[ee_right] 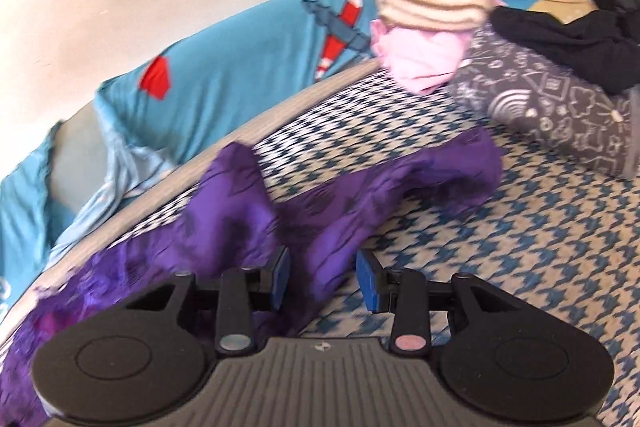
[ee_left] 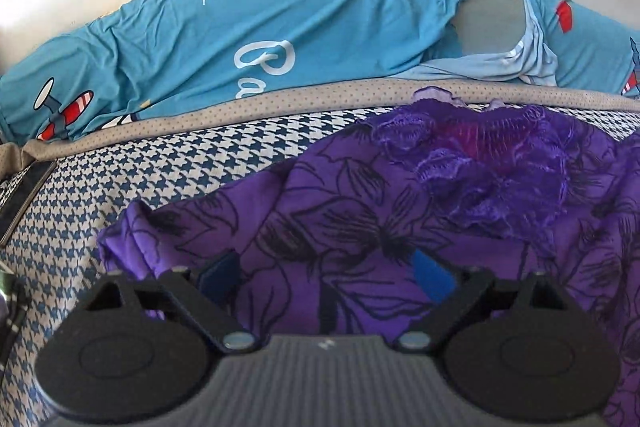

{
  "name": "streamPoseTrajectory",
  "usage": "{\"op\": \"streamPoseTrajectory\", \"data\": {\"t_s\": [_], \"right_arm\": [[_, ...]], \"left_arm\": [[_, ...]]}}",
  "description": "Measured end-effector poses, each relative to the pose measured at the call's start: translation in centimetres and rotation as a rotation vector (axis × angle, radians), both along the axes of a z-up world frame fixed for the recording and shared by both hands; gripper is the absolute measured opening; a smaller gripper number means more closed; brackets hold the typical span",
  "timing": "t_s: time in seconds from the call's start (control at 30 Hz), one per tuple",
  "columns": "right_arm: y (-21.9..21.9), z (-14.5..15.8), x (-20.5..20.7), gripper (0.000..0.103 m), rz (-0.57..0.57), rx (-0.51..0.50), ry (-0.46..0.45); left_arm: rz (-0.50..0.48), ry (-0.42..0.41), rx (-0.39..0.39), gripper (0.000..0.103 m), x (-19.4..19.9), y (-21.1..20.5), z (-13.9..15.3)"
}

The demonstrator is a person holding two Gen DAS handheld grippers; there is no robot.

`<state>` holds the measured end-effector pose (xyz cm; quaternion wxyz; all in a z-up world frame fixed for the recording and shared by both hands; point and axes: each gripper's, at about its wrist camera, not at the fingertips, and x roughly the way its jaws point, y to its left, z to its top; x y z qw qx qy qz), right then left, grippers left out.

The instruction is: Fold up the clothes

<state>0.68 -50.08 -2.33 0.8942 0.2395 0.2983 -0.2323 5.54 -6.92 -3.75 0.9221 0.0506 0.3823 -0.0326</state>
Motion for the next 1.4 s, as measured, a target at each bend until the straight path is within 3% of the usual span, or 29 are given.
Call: {"op": "streamPoseTrajectory", "data": {"t_s": [0.27, 0.43, 0.5, 0.57, 0.67, 0.87, 0.93, 1.0, 1.1, 1.27, 1.4], "right_arm": [[-4.2, -2.1, 2.2, 0.037, -0.092, 0.103, -0.035], [-4.5, -3.7, 4.1, 0.036, -0.066, 0.113, -0.026], [-4.4, -4.2, 4.7, 0.015, -0.052, 0.119, -0.019], [-4.3, -4.2, 5.0, 0.009, -0.043, 0.122, -0.028], [-3.7, -2.9, 5.3, 0.007, -0.023, 0.049, -0.074], [-2.3, 3.0, 3.2, 0.007, -0.177, -0.299, -0.237], [-2.8, 4.0, 2.4, 0.007, -0.228, -0.367, -0.266], [-3.6, 4.0, 2.2, 0.007, -0.263, -0.380, -0.243], [-4.8, 2.9, 2.4, 0.007, -0.284, -0.337, -0.147], [-6.5, 1.8, 1.9, 0.013, -0.413, -0.296, -0.002], [-6.1, 2.4, 0.9, 0.023, -0.416, -0.312, -0.032]], "left_arm": [[-0.016, 0.031, 0.013, 0.095, 0.1, -0.3, -0.7], [-0.012, 0.056, 0.002, 0.096, 0.5, -0.2, -1.2], [-0.012, 0.060, 0.001, 0.097, 0.5, -0.2, -1.3], [-0.013, 0.063, 0.001, 0.097, 0.6, -0.2, -1.4], [-0.017, 0.066, 0.003, 0.098, 0.7, -0.3, -1.5], [-0.033, 0.061, 0.003, 0.100, 0.7, -0.5, -1.6], [-0.043, 0.063, 0.002, 0.101, 0.6, -0.6, -1.7], [-0.053, 0.066, 0.007, 0.101, 0.6, -0.8, -1.8], [-0.069, 0.071, 0.007, 0.101, 0.4, -1.1, -1.9], [-0.076, 0.077, 0.008, 0.101, 0.5, -1.2, -2.0], [-0.073, 0.078, 0.006, 0.102, 0.6, -1.1, -2.1]]}}
